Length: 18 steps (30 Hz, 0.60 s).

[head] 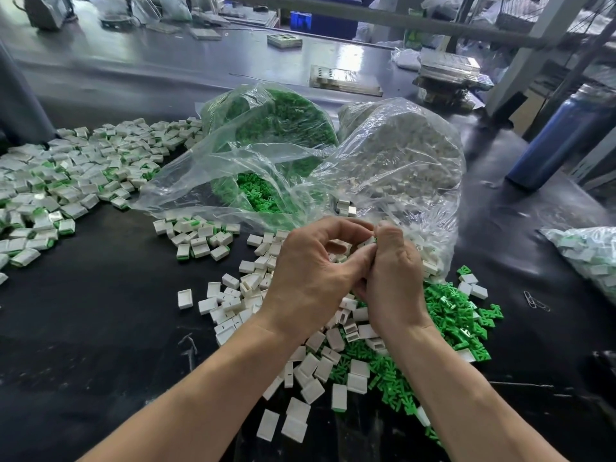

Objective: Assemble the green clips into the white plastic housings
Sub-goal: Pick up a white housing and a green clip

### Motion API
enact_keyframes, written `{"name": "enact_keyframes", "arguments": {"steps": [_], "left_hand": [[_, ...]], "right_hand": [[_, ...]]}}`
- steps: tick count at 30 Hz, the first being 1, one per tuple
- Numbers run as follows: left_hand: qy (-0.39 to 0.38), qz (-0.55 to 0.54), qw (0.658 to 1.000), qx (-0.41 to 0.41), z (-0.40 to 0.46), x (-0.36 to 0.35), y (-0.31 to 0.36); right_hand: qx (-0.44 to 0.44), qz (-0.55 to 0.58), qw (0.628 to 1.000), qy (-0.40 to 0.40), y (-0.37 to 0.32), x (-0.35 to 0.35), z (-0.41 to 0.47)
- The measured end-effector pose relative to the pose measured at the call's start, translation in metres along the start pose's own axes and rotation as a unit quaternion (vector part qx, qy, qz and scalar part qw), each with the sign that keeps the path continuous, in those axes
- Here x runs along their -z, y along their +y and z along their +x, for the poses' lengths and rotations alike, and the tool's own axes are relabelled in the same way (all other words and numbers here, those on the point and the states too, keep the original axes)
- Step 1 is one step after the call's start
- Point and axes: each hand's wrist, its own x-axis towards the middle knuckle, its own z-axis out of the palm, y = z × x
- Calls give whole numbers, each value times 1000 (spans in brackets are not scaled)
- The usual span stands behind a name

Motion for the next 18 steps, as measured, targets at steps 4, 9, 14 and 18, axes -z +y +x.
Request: {"name": "enact_keyframes", "arguments": {"steps": [4,9,14,18], "left_hand": [[-3,-7,1000,-4,0,0,-1],[-9,-6,1000,-6,1,1,1],[-9,39,999,-9,5,11,-2],[20,81,996,-16,11,29,-8]], "right_hand": [[4,14,1000,-13,-1,0,-1],[31,6,999,-9,-1,-1,-2],[40,-113,992,-33,1,15,4],[65,-237,969,-39,-1,39,15]]}}
